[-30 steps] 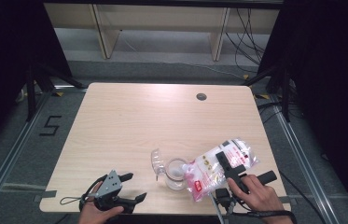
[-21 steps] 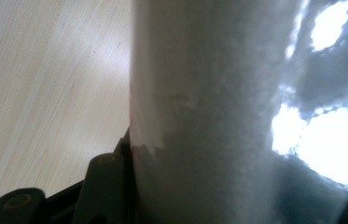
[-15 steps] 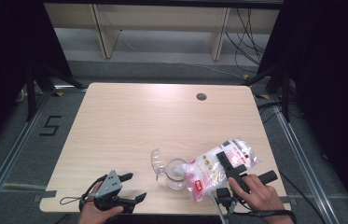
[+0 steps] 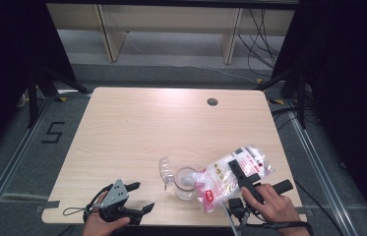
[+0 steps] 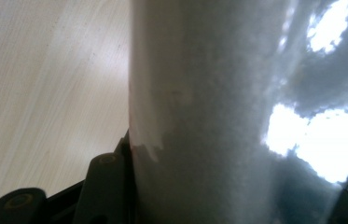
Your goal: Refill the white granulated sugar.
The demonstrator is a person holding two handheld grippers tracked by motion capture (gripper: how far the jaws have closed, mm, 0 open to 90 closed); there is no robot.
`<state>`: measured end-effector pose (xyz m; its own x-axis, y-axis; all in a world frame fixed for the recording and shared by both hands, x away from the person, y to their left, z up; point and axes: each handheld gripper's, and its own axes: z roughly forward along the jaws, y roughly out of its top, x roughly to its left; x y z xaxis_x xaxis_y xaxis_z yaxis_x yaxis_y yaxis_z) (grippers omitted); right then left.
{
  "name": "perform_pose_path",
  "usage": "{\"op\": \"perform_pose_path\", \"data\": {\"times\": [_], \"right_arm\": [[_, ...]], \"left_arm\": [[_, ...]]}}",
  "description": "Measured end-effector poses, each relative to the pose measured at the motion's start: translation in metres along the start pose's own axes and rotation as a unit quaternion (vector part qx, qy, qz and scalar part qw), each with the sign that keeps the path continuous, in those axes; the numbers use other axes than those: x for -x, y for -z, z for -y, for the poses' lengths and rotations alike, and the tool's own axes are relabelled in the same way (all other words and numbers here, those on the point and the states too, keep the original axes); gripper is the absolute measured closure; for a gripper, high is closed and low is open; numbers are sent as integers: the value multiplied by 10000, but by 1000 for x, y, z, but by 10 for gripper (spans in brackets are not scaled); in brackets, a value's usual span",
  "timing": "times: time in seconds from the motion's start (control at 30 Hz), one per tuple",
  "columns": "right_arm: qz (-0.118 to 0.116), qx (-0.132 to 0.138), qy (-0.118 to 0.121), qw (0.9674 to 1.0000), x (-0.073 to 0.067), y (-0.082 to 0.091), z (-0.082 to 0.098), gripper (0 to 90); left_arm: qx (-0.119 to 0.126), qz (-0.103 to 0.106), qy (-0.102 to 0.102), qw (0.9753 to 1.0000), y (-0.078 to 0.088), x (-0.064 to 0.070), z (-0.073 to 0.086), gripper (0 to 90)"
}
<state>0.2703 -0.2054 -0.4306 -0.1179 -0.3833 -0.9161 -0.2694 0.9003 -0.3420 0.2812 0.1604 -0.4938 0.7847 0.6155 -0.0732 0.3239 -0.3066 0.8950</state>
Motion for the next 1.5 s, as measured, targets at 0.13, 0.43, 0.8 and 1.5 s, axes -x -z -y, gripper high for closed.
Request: {"op": "perform_pose_path", "data": {"times": [0.13, 0.43, 0.8, 1.5], "right_arm": [[40, 59, 186, 9998, 3, -1, 0, 539], [-13, -13, 78, 10000, 1, 0, 1, 542], [-7, 32, 28, 10000, 2, 0, 3, 543], [45, 78, 140, 9999, 5, 1, 3, 546]], "left_arm": [[-1, -2, 3, 10000, 0, 0, 0, 164], [-56, -59, 58, 9999, 1, 0, 0, 165], [-17, 1, -16, 10000, 0, -1, 0, 165], [-10, 13, 10, 10000, -1, -1, 1, 166]]}}
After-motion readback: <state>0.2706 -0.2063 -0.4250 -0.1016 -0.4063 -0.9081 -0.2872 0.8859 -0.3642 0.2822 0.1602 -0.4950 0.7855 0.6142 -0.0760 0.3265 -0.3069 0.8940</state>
